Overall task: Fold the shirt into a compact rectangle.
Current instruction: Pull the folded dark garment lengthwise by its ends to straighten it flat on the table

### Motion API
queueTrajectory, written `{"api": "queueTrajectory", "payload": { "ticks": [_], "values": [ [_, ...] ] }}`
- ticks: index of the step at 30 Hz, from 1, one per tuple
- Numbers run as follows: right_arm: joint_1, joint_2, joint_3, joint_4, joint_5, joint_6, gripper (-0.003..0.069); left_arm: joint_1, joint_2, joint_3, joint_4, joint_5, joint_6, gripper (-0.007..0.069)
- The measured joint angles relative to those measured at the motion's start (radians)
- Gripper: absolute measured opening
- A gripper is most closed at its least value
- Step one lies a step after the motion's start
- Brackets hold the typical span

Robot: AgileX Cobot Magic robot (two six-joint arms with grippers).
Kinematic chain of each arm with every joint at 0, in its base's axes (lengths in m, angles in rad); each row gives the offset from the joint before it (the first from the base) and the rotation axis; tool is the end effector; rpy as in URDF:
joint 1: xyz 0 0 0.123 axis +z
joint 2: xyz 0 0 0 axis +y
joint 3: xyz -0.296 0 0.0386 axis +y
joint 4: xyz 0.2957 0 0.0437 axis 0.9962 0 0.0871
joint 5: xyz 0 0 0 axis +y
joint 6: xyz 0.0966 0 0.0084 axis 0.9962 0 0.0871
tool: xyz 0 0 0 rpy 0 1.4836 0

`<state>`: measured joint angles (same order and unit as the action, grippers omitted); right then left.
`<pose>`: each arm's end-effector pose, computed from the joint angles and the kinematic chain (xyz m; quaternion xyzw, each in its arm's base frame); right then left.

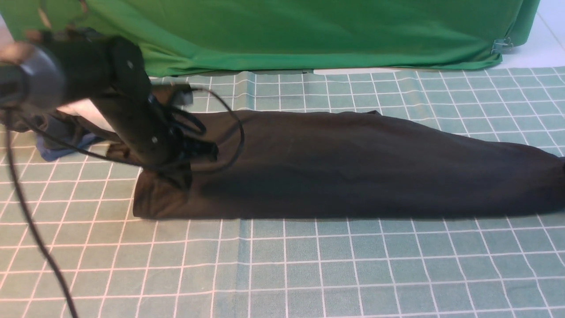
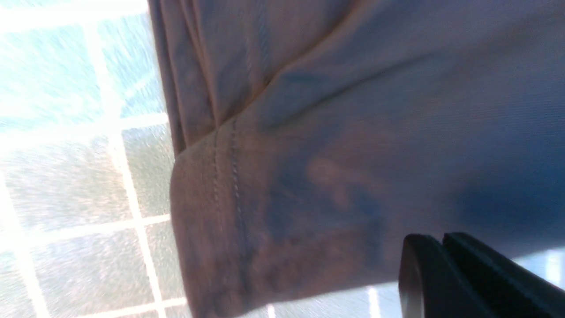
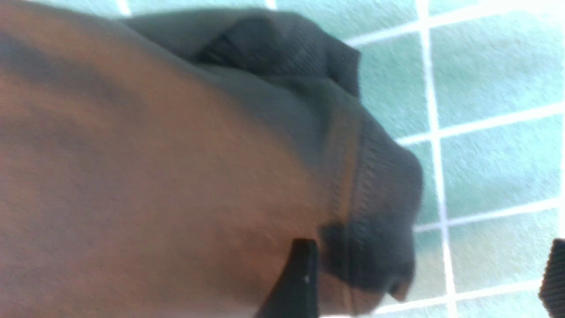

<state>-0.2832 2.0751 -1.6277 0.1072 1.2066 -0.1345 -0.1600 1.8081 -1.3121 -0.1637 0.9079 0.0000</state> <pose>0.4471 -0.1200 0.1785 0.0931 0.9944 0.0486 0.0123 0.4054 -0.0781 0.2064 0.0374 0.9888 -0.0802 0.1203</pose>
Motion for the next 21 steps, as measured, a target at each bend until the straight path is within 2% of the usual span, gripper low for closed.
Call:
{"api": "queueTrajectory", "payload": {
  "ticks": [10,12,13,16,18,19,20,21],
  "values": [
    [0.036,0.076,-0.004,0.004,-0.051,-0.008,0.0681,0.000,-0.157,0.000,-0.014,0.043,0.000,0.0005],
    [0.055,0.096,-0.004,0.005,-0.054,-0.029,0.0631,0.000,-0.183,0.000,-0.014,0.061,0.000,0.0006],
    [0.062,0.102,-0.004,0.009,-0.054,-0.039,0.0599,0.000,-0.194,0.000,-0.014,0.069,0.000,0.0006],
    [0.072,0.104,-0.005,0.017,-0.056,-0.071,0.0432,0.000,-0.220,0.000,-0.014,0.083,0.007,0.0006],
    [0.075,0.104,-0.005,0.026,-0.056,-0.081,0.0288,0.000,-0.236,0.000,-0.014,0.088,0.007,0.0006],
    [0.075,0.104,-0.005,0.030,-0.056,-0.086,0.0187,0.000,-0.246,0.000,-0.014,0.090,0.007,0.0006],
    [0.075,0.104,-0.005,0.030,-0.055,-0.089,0.0121,0.000,-0.253,0.000,-0.014,0.090,0.007,0.0006],
    [0.073,0.104,-0.006,0.033,-0.055,-0.101,0.0088,0.000,-0.262,0.000,-0.014,0.091,0.007,0.0006]
  ]
}}
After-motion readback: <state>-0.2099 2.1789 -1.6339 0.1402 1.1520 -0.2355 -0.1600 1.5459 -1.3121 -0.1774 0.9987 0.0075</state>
